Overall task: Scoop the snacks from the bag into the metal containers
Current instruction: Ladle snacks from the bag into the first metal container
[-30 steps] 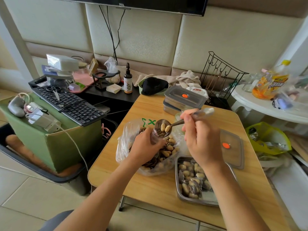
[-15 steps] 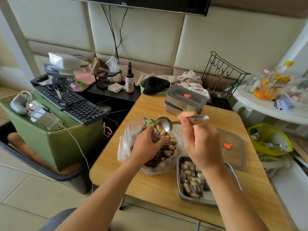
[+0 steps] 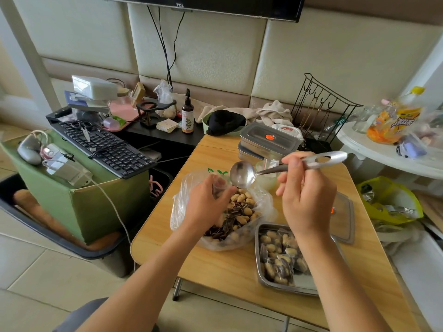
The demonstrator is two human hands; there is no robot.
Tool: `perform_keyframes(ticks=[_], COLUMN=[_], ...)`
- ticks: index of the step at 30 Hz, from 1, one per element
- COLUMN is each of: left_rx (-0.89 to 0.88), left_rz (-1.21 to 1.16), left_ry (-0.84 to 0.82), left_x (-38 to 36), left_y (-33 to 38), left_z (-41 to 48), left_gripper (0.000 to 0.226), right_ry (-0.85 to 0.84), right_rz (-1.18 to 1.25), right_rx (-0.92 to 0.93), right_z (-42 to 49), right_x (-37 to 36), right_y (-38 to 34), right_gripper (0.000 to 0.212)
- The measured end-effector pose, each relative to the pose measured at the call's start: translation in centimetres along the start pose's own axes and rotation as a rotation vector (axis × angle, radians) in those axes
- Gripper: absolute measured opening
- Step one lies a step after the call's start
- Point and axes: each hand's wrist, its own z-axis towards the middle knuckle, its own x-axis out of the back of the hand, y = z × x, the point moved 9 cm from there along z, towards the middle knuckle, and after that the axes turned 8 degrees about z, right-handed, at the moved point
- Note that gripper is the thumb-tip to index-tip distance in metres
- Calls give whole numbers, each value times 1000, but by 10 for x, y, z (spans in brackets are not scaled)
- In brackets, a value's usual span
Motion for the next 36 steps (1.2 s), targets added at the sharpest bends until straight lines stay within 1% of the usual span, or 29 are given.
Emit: perform_keyframes(ticks=[2, 4, 7, 9, 11, 13, 15, 17, 19, 23, 28, 30, 32, 36], left_rx=[5, 13, 43, 65, 73, 70, 54, 32, 23, 19, -2, -15, -43, -99], left_rz=[-24, -43, -44, -40, -41, -19, 42, 93, 119, 152, 187, 191, 216, 337], left_ry=[83, 158, 222, 222, 208, 181, 141, 116, 109, 104, 98, 100, 99, 52], left_x=[17, 33, 49, 51, 49, 44, 37, 30, 27, 24, 22, 21, 19, 10], left_y=[2, 1, -6, -10, -12, -13, -13, -14, -15, -15, -15, -14, -12, -4], left_z=[-2, -2, -2, -1, -2, -2, -1, 0, 1, 1, 2, 2, 2, 0], left_gripper=[25, 17, 18, 19, 18, 19, 27, 31, 30, 29, 29, 29, 30, 34], right_ry=[-37, -88, -96, -54, -4, 52, 132, 193, 182, 64, -74, -121, -158, -158], right_rz=[9, 20, 145, 245, 316, 369, 427, 445, 385, 234, 44, 2, -35, -90], right_rx=[-119, -265, -557, -760, -923, -1029, -1090, -1089, -1031, -854, -584, -519, -501, -559], right_z=[-2, -9, -24, -37, -50, -60, -65, -65, -61, -50, -41, -40, -40, -41], right_x=[-5, -14, -27, -34, -40, -42, -41, -38, -34, -34, -43, -45, -46, -41], right_y=[17, 35, 61, 76, 86, 92, 94, 94, 89, 72, 52, 48, 50, 64], right_gripper=[45, 42, 42, 45, 45, 41, 37, 35, 33, 29, 22, 19, 19, 31])
